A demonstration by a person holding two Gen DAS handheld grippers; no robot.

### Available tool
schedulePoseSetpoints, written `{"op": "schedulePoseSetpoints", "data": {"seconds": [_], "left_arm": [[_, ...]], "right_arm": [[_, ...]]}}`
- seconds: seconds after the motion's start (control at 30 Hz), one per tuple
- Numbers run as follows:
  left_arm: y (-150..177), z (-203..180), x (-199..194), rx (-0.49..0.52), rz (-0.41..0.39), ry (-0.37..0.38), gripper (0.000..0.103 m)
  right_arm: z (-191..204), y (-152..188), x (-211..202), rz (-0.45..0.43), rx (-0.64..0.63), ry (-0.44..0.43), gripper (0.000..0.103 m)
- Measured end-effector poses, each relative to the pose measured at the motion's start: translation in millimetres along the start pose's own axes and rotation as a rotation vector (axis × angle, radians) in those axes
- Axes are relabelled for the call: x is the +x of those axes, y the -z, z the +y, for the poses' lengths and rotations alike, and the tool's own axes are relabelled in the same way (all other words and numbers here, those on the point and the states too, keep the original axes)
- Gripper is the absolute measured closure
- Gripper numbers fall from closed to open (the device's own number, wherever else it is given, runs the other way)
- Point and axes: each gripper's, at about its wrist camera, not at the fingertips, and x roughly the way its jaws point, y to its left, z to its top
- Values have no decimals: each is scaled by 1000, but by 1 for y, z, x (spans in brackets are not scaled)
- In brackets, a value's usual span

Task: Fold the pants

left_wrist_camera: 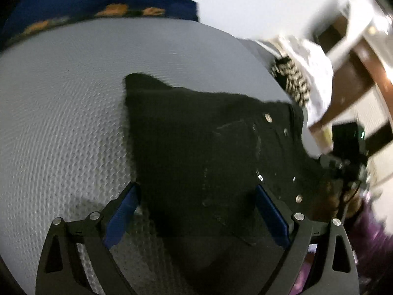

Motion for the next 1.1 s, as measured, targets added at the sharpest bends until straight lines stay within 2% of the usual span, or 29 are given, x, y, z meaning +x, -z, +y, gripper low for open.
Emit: {"op": "schedulePoseSetpoints", "data": {"seconds": [0.07, 0.17, 0.33, 0.43, 0.5, 0.53, 0.6, 0.63, 0.7, 0.77, 0.87, 0.9, 0.93, 0.97, 1.0, 1.03, 1.1], "left_arm": [[-2, -3, 3, 29, 0, 21, 10], [-5, 1, 4, -7, -6, 104, 10], [-11, 11, 4, -66, -13, 177, 10], [-5, 17, -1, -71, -28, 195, 15], [0, 17, -4, -32, -34, 175, 19], [1, 15, -4, -10, -40, 158, 19], [4, 4, -2, 71, -39, 97, 17], [5, -2, 0, 111, -33, 69, 15], [6, -14, 6, 176, -21, 28, 5], [7, -22, 10, 198, -23, -4, 3], [4, -14, 9, 155, -40, 42, 4], [4, -7, 6, 109, -52, 81, 5], [4, -2, 3, 76, -60, 102, 7], [4, 2, 2, 51, -65, 110, 19], [3, 5, 1, 43, -66, 86, 38], [2, 8, -1, 38, -69, 75, 45], [2, 20, -6, -11, -83, 108, 66]], "right_arm": [[0, -2, 1, 11, -14, -14, 7], [-2, -6, 2, 29, -10, -59, 7], [0, -16, 11, 73, -16, -150, 6], [-1, -16, 11, 93, -5, -201, 7], [-5, -17, 9, 105, 6, -221, 11], [-9, -18, 8, 114, 11, -229, 17], [-11, -20, 9, 135, 14, -217, 24], [-10, -22, 12, 159, 14, -191, 25], [-5, -24, 17, 181, 0, -161, 23], [3, -24, 25, 192, -20, -139, 22], [10, -25, 36, 218, -32, -102, 40], [10, -24, 39, 218, -14, -102, 51], [8, -23, 39, 219, -3, -98, 61], [6, -22, 41, 220, 7, -103, 62], [5, -20, 41, 208, 16, -110, 64], [2, -20, 39, 198, 24, -114, 65], [4, -18, 38, 175, 34, -117, 68]]}}
